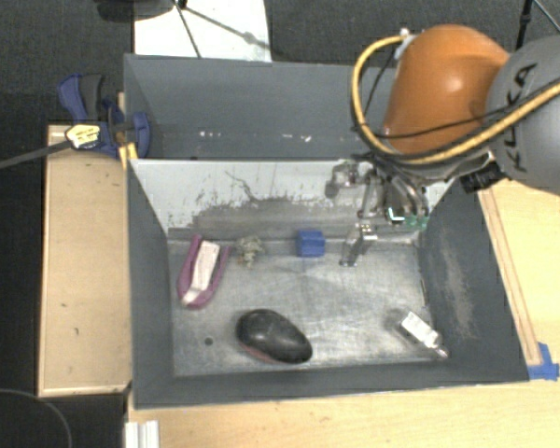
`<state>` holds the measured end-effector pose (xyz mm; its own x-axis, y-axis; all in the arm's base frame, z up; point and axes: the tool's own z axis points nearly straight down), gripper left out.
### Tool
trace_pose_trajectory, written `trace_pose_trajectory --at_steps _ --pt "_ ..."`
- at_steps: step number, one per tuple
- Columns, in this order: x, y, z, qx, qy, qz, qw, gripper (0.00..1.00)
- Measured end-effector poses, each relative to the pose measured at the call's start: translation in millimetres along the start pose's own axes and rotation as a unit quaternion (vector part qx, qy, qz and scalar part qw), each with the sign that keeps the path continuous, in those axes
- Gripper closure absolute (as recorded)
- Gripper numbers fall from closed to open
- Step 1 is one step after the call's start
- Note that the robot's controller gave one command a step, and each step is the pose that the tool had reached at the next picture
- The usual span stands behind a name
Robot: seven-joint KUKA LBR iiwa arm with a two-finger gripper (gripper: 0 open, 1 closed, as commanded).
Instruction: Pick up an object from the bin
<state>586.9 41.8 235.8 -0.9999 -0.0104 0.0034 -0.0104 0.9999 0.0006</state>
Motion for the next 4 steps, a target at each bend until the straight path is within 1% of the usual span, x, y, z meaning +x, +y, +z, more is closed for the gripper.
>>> trace_pose_trajectory --at_steps 1,2,3,4 --pt "-3.4 8.6 90.8 0.000 0.0002 -0.074 0.9972 0.00" --pt "-6.9 9.7 163.9 0.000 -0.0034 -0.177 0.9842 0.00" --pt "-7.2 9.5 162.4 0.000 -0.0029 -0.175 0.9845 1.00" --pt "-8.0 10.0 163.0 0.000 -0.0064 -0.174 0.9847 0.00"
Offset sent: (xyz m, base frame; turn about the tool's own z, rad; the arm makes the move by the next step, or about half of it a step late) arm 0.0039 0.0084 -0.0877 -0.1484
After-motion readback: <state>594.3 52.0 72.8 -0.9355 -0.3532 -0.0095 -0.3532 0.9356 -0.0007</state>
